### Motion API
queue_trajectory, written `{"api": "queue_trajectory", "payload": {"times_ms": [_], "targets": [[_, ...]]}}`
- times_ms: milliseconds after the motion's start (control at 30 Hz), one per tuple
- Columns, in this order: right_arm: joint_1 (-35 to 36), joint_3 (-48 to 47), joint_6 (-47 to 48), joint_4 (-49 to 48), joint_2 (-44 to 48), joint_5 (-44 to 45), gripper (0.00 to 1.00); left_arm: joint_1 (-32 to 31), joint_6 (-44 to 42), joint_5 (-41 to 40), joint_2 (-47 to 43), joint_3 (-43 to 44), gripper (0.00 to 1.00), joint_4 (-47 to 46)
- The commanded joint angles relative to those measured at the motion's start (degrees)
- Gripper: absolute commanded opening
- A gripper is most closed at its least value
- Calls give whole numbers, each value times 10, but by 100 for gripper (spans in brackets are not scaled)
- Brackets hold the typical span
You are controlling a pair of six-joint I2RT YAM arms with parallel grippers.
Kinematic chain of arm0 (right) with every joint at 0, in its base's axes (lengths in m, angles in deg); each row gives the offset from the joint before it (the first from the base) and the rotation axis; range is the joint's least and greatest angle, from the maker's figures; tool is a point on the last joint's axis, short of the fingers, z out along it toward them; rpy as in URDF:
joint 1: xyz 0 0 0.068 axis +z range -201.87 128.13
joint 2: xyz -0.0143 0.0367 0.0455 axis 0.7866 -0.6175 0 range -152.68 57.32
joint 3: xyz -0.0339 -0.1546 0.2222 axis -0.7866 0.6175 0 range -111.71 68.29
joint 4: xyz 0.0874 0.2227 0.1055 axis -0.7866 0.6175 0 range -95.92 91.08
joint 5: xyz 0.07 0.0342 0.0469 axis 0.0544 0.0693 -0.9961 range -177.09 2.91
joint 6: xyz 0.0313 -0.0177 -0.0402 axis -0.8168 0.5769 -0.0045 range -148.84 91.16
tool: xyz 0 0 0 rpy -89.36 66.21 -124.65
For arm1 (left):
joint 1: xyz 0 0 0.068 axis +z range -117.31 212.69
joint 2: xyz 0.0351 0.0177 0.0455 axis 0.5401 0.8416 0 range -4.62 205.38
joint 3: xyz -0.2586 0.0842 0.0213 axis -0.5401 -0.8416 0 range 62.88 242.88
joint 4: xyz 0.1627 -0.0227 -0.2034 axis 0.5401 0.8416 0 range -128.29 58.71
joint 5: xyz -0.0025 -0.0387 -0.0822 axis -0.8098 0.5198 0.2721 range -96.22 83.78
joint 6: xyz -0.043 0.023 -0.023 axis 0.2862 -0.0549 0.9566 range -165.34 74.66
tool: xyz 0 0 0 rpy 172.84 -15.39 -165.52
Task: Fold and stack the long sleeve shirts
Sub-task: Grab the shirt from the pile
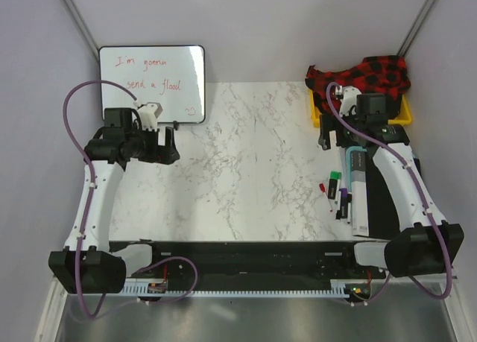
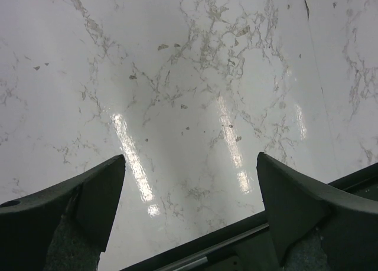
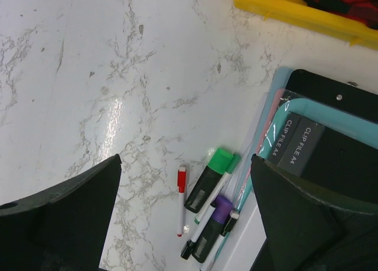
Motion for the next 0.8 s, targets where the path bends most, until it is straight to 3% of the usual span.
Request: {"api": "queue_trajectory", "payload": {"times_ms": [0,433,600,767], "targets": [[-27,-57,8,-4,-25,-17,98,0,-18,7,18,52,100,7],[-184,-329,-11,-45,-210,-52,98,-20,-19,42,29,129,100,-30],[-213,-447,-24,-50,-335,-38,98,-33,-20,72,44,141,100,-44],[-220,-485,-27,-98,-418,-22,98,-40,-8,85,58,138,100,-54]]}}
